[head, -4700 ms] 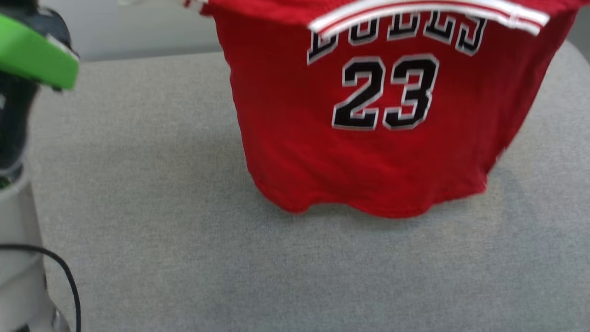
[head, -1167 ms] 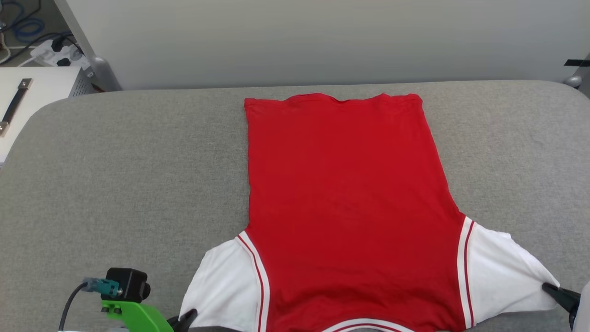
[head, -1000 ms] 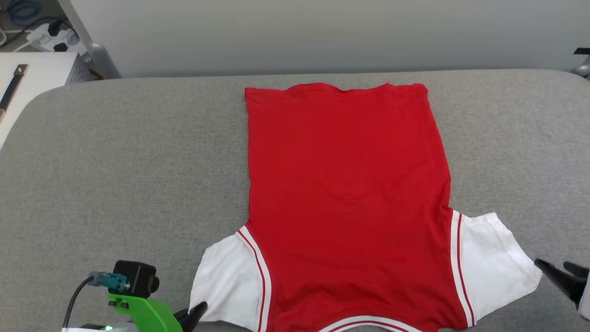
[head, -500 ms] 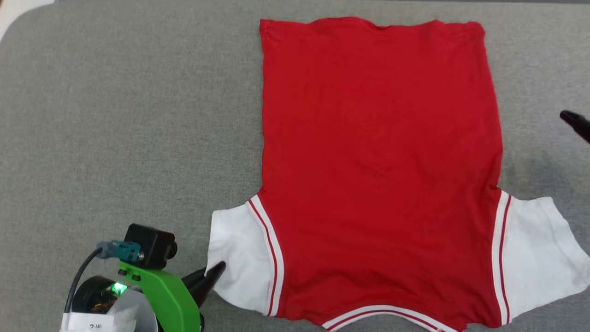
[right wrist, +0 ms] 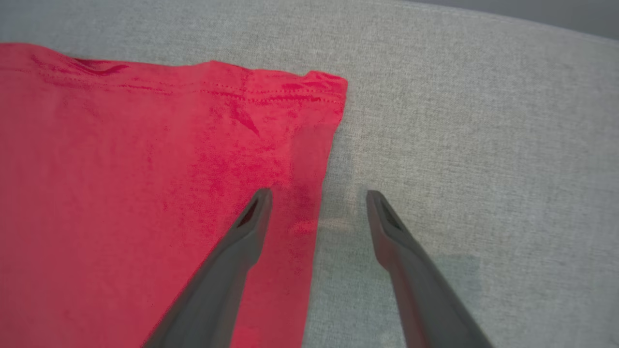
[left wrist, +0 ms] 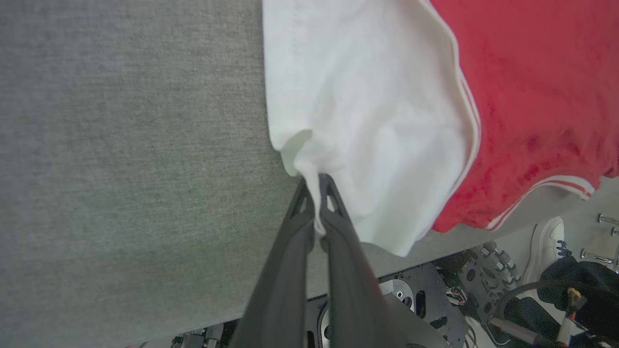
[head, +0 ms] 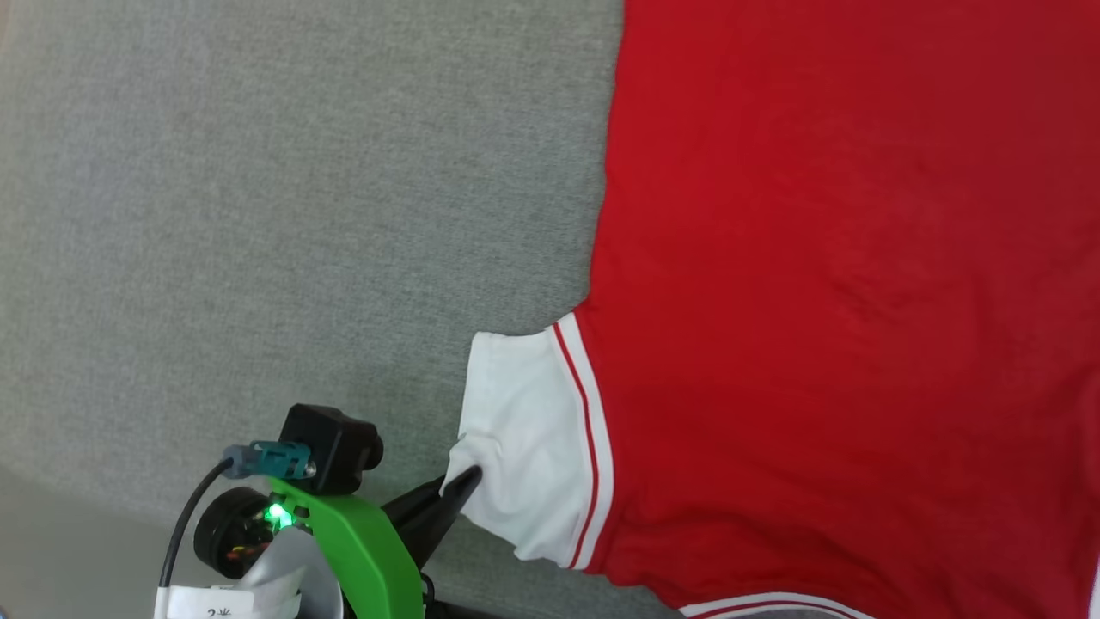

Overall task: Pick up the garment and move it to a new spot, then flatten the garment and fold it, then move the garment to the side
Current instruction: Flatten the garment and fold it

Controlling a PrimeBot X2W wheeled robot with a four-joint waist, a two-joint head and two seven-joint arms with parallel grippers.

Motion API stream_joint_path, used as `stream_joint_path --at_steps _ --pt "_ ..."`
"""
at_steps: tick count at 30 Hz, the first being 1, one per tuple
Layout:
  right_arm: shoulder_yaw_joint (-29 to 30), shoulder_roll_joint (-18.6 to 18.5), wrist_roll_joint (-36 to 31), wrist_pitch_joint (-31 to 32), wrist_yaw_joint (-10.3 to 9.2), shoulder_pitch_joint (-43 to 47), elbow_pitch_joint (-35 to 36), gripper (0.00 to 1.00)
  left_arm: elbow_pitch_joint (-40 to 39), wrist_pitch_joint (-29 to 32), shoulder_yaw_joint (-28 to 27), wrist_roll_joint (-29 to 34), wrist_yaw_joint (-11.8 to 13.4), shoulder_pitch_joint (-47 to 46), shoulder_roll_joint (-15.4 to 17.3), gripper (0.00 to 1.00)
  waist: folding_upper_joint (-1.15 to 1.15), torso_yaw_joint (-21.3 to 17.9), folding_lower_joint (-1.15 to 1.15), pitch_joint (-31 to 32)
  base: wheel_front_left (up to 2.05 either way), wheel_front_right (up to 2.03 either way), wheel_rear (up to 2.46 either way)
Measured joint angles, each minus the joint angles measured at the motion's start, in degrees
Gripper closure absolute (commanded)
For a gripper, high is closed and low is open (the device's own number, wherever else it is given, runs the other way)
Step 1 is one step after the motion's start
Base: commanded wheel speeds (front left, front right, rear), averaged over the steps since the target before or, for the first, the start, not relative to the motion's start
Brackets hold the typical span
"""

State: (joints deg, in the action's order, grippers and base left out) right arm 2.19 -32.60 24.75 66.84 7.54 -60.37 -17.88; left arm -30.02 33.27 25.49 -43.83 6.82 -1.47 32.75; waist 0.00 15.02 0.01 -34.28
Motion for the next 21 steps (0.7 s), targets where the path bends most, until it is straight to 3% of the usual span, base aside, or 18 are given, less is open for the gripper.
stream_joint_path --at_steps 12,13,14,15,21 --pt "-0.7 -1.5 -3.9 -0.6 -0.02 -4.1 -4.8 0.0 1.9 -1.7 1.6 0.0 -1.1 -1.1 -1.9 1.0 0.0 5.7 0.0 -4.5 0.0 0.0 0.0" --pt "-0.8 -1.6 -3.9 -0.6 -0.02 -4.1 -4.9 0.14 2.1 -1.8 1.7 0.0 -1.1 -1.3 -2.1 1.0 0.0 6.0 0.0 -4.7 0.0 0.0 0.0" --pt "-0.8 -1.8 -3.9 -0.6 -0.02 -4.1 -4.9 0.7 2.2 -1.9 1.8 0.0 -1.1 -1.4 -2.2 1.0 0.0 6.2 0.0 -4.8 0.0 0.0 0.0" --pt "-1.0 -2.0 -3.9 -0.6 -0.02 -4.1 -4.8 1.0 2.3 -2.0 1.9 0.0 -1.1 -1.5 -2.3 1.0 0.0 6.3 0.0 -4.9 0.0 0.0 0.0" --pt "-2.1 -2.5 -3.8 -1.6 -0.02 -2.7 -4.9 1.0 3.3 -2.0 2.0 0.1 -1.5 -2.5 -2.6 1.0 0.0 6.2 0.0 -4.2 0.0 0.0 0.0"
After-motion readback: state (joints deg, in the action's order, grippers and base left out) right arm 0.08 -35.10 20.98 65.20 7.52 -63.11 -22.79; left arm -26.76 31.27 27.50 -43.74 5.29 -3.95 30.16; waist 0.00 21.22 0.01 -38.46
